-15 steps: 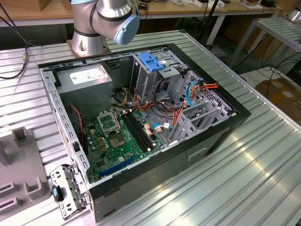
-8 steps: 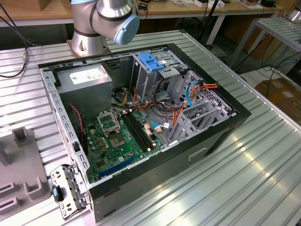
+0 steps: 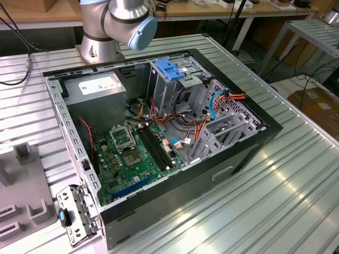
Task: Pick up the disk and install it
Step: 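Pick up the disk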
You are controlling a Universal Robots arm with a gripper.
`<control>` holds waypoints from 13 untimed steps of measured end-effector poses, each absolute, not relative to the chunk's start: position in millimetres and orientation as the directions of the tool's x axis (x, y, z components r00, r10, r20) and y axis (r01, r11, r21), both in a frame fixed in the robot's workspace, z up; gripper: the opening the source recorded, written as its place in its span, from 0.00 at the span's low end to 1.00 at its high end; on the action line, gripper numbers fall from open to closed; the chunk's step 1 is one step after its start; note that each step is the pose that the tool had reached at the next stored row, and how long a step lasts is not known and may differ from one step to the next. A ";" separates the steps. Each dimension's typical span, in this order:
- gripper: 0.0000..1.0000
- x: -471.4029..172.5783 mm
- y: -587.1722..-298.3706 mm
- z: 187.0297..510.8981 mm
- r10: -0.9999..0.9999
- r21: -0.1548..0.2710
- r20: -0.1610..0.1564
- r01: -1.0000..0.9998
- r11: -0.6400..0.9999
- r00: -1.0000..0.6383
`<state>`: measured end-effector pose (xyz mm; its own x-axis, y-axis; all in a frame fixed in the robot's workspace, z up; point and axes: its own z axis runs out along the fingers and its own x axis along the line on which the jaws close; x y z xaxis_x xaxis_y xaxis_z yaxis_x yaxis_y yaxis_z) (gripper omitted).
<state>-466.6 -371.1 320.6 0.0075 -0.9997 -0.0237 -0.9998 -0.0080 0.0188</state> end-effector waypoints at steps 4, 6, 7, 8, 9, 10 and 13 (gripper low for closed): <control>0.37 -466.6 -371.1 326.2 -1.000 0.019 -0.024 -1.000 -0.008 0.007; 0.37 -466.6 -371.1 329.2 -1.000 0.019 -0.024 -1.000 -0.008 0.007; 0.37 -466.6 -371.1 331.7 -1.000 0.019 -0.024 -1.000 -0.008 0.007; 0.37 -466.6 -371.1 333.5 -1.000 0.019 -0.024 -1.000 -0.008 0.008; 0.37 -466.6 -371.1 335.3 -1.000 0.019 -0.024 -1.000 -0.008 0.007; 0.37 -466.6 -371.2 338.9 -1.000 0.019 -0.024 -1.000 -0.008 0.008; 0.37 -466.6 -371.2 347.5 -1.000 0.019 -0.024 -1.000 -0.008 0.008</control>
